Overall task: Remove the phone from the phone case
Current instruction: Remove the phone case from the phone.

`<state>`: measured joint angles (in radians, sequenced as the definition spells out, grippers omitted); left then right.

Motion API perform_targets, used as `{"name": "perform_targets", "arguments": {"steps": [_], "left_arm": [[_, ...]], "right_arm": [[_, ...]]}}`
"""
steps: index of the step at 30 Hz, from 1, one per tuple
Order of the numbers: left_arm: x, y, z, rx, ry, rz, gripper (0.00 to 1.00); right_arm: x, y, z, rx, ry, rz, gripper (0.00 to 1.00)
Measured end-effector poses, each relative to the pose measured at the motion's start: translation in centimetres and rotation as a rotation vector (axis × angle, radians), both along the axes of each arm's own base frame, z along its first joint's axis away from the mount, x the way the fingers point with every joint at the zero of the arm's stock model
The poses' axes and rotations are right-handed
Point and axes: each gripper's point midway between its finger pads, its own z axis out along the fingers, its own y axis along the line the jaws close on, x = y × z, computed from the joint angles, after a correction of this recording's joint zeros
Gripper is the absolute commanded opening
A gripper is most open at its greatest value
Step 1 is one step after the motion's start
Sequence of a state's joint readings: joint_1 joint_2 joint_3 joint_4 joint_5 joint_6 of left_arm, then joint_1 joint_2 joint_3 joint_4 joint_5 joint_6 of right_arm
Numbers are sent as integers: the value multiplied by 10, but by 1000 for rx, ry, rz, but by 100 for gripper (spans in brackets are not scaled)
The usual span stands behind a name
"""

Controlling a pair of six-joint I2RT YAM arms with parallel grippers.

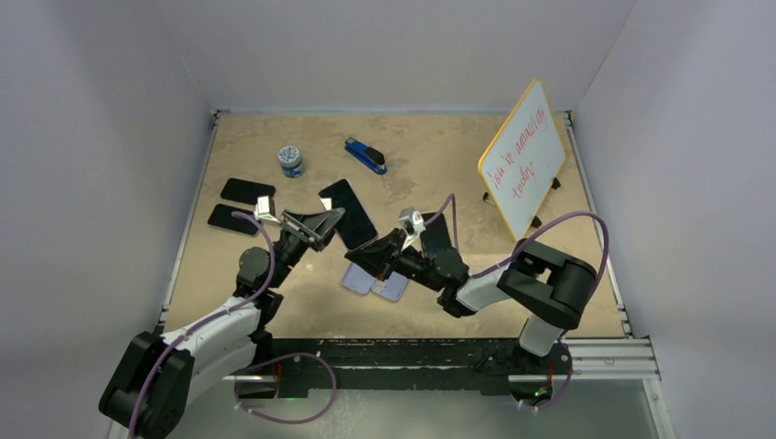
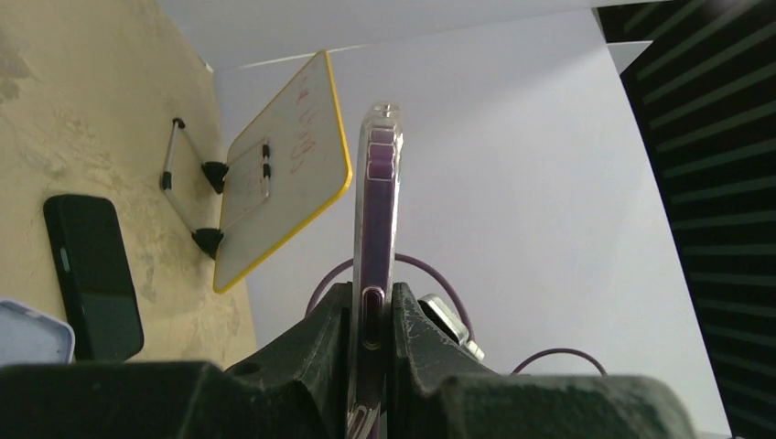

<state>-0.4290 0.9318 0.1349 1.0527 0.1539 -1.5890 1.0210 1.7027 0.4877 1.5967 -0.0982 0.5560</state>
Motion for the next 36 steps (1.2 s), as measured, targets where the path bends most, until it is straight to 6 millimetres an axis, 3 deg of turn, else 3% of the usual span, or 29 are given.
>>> {"name": "perform_targets", "arguments": {"steps": [8,16,26,32,36], "left_arm": [[-7,-11,-9,21,40,-79,0],[-12,-23,4,48,-6,-154,0],[-13,-35,4,99,-46,-215,0],[-45,-45,18,114,-145,-351,0],[-57,-47,24,127,-198,-397,0]], "right_arm": [[1,-16,-17,-75,-75,40,2],[0,-25,-8,-61,-90,52,7],[-2,-42,-5,-40,-45,64,31],[47,-84,-19,-57,44,-169,36],[48,-93,-9,-27,47,-197,38]]}}
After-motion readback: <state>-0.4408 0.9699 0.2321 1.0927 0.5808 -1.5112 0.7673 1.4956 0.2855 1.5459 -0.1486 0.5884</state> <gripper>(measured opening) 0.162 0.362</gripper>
